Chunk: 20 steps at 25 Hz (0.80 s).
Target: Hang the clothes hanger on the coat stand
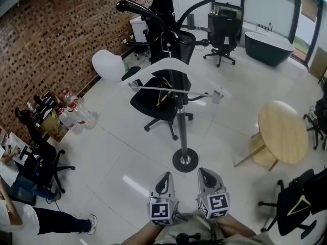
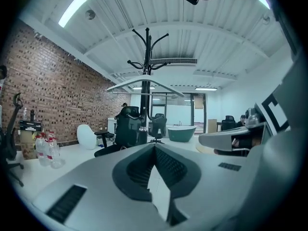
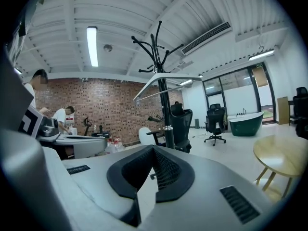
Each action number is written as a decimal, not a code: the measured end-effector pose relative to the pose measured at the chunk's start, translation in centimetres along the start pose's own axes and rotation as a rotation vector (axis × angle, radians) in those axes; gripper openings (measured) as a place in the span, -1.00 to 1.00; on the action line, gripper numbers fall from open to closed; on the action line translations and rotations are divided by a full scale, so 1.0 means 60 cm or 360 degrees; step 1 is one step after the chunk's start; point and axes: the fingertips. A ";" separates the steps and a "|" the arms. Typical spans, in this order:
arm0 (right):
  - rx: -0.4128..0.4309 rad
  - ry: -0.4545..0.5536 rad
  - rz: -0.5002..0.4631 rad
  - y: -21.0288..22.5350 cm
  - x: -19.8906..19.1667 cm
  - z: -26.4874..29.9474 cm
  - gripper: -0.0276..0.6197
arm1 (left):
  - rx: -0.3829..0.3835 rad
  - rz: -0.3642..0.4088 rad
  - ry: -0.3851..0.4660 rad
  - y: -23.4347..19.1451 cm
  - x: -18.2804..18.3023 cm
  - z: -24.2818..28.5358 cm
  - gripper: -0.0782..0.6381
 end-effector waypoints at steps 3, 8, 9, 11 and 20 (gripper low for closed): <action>0.0041 -0.0026 -0.0023 -0.008 -0.011 0.000 -0.95 | -0.0001 -0.0003 -0.0011 0.003 -0.008 0.001 -0.76; 0.0053 -0.0023 -0.0005 -0.015 -0.013 0.002 -0.95 | 0.0002 0.0004 -0.0009 -0.001 -0.009 -0.003 -0.76; 0.0051 -0.0021 -0.0003 -0.017 -0.012 0.003 -0.95 | 0.0004 0.0004 -0.0009 -0.003 -0.008 -0.005 -0.76; 0.0052 -0.0017 -0.0002 -0.018 -0.010 0.003 -0.95 | 0.0008 0.0002 -0.0011 -0.006 -0.007 -0.009 -0.76; 0.0065 -0.0019 -0.0012 -0.012 -0.018 -0.001 -0.95 | 0.0026 -0.0002 -0.0012 0.003 -0.010 -0.012 -0.76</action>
Point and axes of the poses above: the fingertips, and each gripper's own axes: z forward along the fingers, y to its right, x out of its top, and after that the axes turned 6 degrees about -z, right-handed
